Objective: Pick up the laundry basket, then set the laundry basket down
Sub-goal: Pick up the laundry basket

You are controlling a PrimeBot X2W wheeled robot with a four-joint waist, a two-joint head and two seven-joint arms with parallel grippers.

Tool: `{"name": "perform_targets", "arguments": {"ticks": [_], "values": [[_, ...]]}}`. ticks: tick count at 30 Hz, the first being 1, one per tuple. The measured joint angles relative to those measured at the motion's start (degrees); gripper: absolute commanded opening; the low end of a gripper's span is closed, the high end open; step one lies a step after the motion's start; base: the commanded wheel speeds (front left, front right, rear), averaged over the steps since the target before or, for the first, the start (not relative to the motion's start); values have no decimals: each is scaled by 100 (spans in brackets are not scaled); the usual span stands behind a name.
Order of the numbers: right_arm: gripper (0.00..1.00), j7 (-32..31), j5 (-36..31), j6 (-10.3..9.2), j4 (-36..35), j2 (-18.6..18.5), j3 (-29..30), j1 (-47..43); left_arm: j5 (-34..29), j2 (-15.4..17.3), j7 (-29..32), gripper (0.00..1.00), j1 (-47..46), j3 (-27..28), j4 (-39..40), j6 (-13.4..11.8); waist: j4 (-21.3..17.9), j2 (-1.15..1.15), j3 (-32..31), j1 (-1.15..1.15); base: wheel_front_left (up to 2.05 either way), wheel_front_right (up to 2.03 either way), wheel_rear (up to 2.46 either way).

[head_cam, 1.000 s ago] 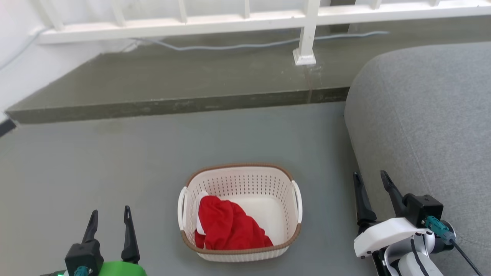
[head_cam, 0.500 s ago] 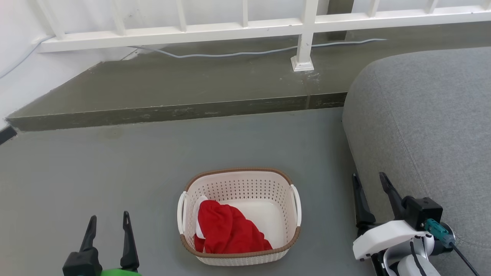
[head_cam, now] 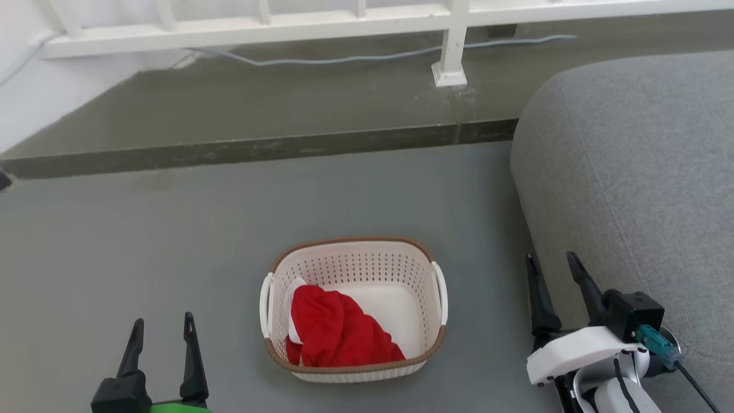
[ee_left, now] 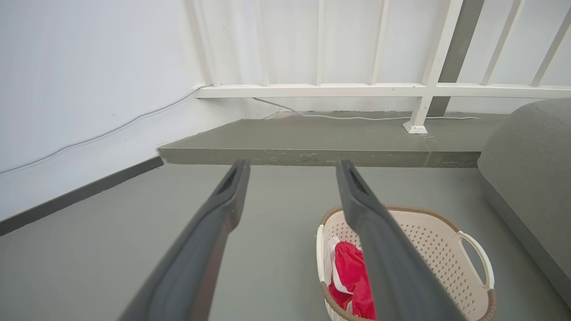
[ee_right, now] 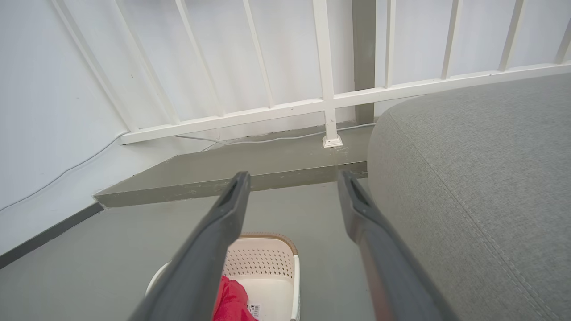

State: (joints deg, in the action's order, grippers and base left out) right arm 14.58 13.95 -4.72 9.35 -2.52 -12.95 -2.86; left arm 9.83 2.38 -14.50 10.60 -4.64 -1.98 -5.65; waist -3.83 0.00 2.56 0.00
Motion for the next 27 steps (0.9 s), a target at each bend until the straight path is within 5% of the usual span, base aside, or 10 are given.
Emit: {"name": "perform_targets", "arguments": {"ticks": [27], "values": [[100,0,249,120,557,-7,88,1411,-103,1,1,100,-1588,-318,-973,94,-70,0,1813,0,0,0,0]]}}
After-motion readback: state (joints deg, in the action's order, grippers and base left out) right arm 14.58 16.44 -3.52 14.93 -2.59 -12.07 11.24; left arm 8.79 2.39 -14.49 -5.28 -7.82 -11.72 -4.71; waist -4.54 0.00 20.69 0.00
